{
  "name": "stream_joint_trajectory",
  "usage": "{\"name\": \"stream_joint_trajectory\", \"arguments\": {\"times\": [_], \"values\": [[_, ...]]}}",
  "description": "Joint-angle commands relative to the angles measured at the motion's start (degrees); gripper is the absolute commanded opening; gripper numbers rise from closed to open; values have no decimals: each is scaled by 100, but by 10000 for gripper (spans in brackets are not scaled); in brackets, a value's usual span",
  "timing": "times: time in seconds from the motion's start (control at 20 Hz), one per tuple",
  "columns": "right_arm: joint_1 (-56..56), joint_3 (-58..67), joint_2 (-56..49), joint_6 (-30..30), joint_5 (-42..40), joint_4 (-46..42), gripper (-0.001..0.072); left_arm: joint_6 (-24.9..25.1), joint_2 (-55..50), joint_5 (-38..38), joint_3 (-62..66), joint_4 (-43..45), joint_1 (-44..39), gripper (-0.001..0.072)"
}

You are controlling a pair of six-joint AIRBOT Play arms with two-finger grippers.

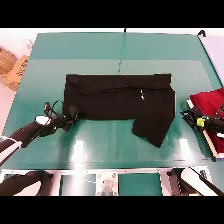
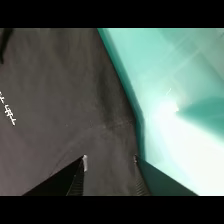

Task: Fold the shirts.

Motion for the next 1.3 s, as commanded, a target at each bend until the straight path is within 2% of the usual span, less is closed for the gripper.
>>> {"name": "stream_joint_trajectory", "arguments": {"times": [0.0, 0.05, 0.2, 0.45, 0.6, 0.65, 0.7, 0.75, 0.8, 0.85, 0.9, 1.0, 1.1, 1.15, 1.25], "values": [[4, -39, 2, 2, 247, -186, 374, 190, -59, 356, 90, -214, -66, 27], [4, -39, 2, 61, 398, -389, 374, 214, -59, 328, 90, -214, -66, 26], [7, -48, 2, 848, 743, -1263, 374, 216, -59, 243, 90, -208, -66, 26], [479, -588, -151, 896, 476, -1058, 373, 214, -59, 162, 90, -109, -66, 27], [1119, -813, -590, 715, -76, -549, 369, 212, -59, 164, 90, -111, -66, 27], [1305, -804, -767, 485, -219, -184, 333, 212, -59, 166, 90, -111, -66, 26], [1425, -785, -896, 214, -306, 181, 255, 214, -59, 168, 90, -109, -66, 26], [1482, -758, -970, -55, -350, 505, 208, 216, -59, 155, 90, -109, -66, 26], [1480, -728, -973, -216, -345, 686, 181, 219, -59, 94, 90, -109, -66, 26], [1471, -656, -962, -321, -297, 704, 59, 219, -59, 59, 90, -109, -66, 26], [1445, -601, -949, -334, -184, 654, 14, 227, -52, -15, 90, -105, -66, 26], [1331, -553, -811, -330, 63, 533, 14, 361, 52, -136, 90, 109, -66, 25], [1132, -549, -501, -262, 254, 328, 14, 313, 400, -262, 90, 684, -66, 25], [990, -549, -289, -107, 363, 109, 13, 87, 621, -389, 87, 1130, -66, 25], [745, -549, 122, 302, 597, -437, 14, -1062, 1060, -807, 90, 2420, -66, 25]]}}
